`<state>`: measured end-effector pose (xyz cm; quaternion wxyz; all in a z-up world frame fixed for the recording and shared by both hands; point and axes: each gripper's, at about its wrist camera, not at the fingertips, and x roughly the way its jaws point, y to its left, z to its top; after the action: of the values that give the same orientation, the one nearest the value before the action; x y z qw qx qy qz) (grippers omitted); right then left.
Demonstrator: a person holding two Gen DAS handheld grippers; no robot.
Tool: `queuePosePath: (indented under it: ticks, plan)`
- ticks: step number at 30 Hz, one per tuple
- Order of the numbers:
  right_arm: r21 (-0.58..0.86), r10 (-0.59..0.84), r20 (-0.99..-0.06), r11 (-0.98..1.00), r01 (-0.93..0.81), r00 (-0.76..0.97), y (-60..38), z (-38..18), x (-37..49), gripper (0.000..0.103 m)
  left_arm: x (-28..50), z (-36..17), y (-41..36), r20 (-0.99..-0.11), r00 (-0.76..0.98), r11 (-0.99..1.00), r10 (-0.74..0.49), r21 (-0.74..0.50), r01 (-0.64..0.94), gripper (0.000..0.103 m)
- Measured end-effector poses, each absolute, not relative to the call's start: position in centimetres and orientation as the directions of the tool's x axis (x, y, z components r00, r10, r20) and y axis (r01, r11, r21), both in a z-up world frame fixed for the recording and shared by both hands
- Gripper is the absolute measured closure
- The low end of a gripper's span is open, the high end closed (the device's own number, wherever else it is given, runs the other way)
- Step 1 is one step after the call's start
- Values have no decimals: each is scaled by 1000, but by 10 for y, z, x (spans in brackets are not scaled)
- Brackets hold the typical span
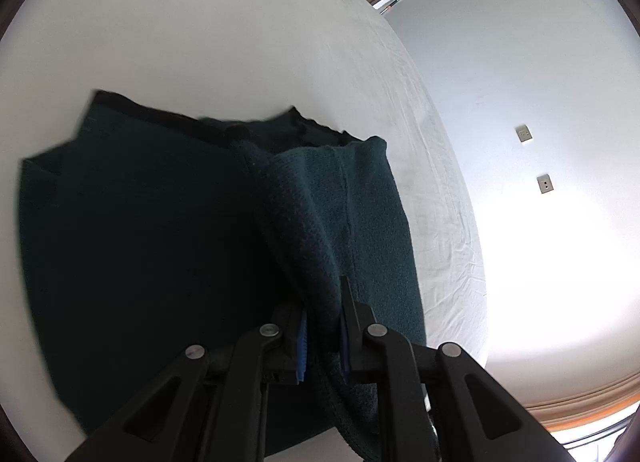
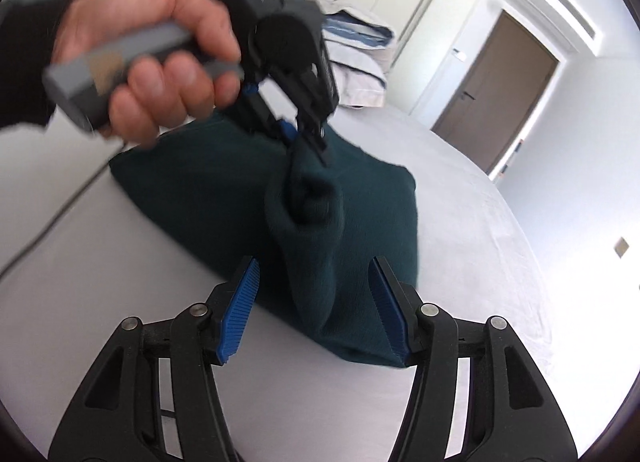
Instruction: Fold small clothes
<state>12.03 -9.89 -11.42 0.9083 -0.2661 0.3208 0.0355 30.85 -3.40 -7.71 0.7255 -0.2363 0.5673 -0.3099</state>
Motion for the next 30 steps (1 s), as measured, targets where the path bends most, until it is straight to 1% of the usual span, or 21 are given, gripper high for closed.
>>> queuePosePath:
  ticks: [3, 5, 8, 13, 16, 20, 24, 27, 29, 30]
  plan:
    - [-445, -77, -627, 852, -276, 775, -89, -120, 134, 50, 313, -71, -1, -684, 189, 710, -704, -682, 175, 90]
    - [-428, -43, -640, 849, -309, 767, -80, -122, 141, 57, 319, -69, 19, -697, 190, 723, -691, -668, 177, 90]
    - [-427, 1, -648, 828, -364, 762, -62, -129, 150, 61, 327, -76, 41, -725, 178, 746, -666, -647, 159, 90]
    - [-425, 50, -680, 786, -450, 731, -42, -141, 148, 61, 332, -94, 71, -750, 189, 773, -634, -624, 116, 90]
    - [-425, 62, -694, 768, -478, 718, -38, -146, 140, 61, 334, -105, 75, -759, 179, 779, -626, -619, 100, 90]
    - [-384, 86, -718, 779, -496, 691, -38, -146, 138, 61, 338, -118, 75, -777, 189, 798, -601, -596, 88, 89]
    - [-328, 117, -740, 797, -507, 663, -51, -147, 136, 61, 337, -127, 86, -752, 218, 779, -622, -624, 68, 89]
    - [-247, 162, -752, 830, -500, 639, -68, -139, 135, 61, 334, -127, 91, -755, 221, 782, -617, -619, 72, 88]
    - [-170, 210, -750, 855, -489, 627, -83, -127, 134, 61, 332, -120, 91, -778, 248, 811, -577, -580, 68, 81]
    - [-134, 226, -745, 871, -472, 628, -95, -121, 131, 61, 329, -114, 94, -791, 275, 831, -547, -552, 67, 81]
